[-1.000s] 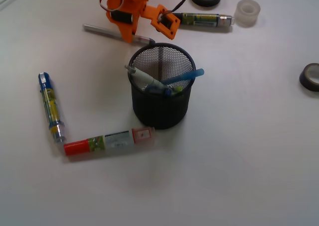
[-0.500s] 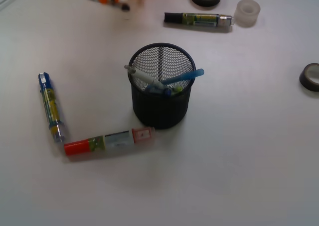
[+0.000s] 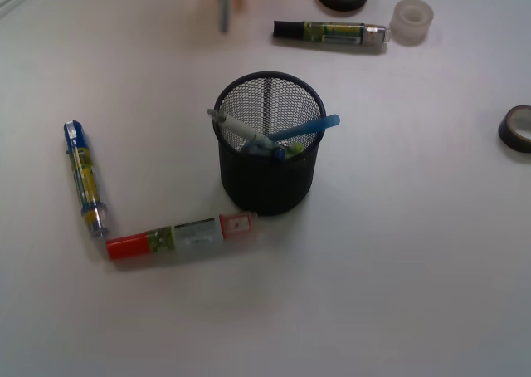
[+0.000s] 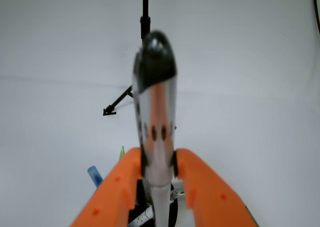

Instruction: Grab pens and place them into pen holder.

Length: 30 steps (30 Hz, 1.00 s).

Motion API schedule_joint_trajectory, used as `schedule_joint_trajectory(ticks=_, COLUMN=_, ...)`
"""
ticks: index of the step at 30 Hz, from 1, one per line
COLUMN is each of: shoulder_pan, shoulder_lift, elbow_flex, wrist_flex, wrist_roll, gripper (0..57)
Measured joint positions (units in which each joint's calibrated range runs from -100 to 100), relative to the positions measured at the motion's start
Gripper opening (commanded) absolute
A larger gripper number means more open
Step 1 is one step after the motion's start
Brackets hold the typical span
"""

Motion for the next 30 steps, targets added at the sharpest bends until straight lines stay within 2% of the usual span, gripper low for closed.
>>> schedule_joint_trajectory(ticks=6, shoulder_pan=-1.26, shoulder_lift=4.53, elbow_flex=14.82, wrist_flex=-21.43, wrist_roll=-0.88, gripper=0.4)
schedule_joint_trajectory(ticks=12, shoulder_pan=-2.81, shoulder_lift=14.20, elbow_flex=21.11, wrist_flex=-38.70, wrist_roll=-1.76, gripper=0.9)
schedule_joint_trajectory(ticks=14, shoulder_pan=-4.14, shoulder_lift=17.77, elbow_flex=21.11, wrist_flex=-42.94, wrist_roll=-1.76, gripper=4.5)
schedule_joint_trajectory(ticks=17, shoulder_pan=-4.37, shoulder_lift=22.47, elbow_flex=21.11, wrist_flex=-47.86, wrist_roll=-1.76, gripper=13.4)
schedule_joint_trajectory(ticks=20, shoulder_pan=-5.55, shoulder_lift=26.13, elbow_flex=21.11, wrist_flex=-51.32, wrist_roll=-1.81, gripper=18.7)
schedule_joint_trajectory(ticks=26, shoulder_pan=-5.48, shoulder_lift=28.48, elbow_flex=21.11, wrist_flex=-52.18, wrist_roll=-1.17, gripper=25.7)
schedule_joint_trajectory(ticks=30, shoulder_pan=-5.85, shoulder_lift=28.31, elbow_flex=18.60, wrist_flex=-50.63, wrist_roll=3.42, gripper=26.1)
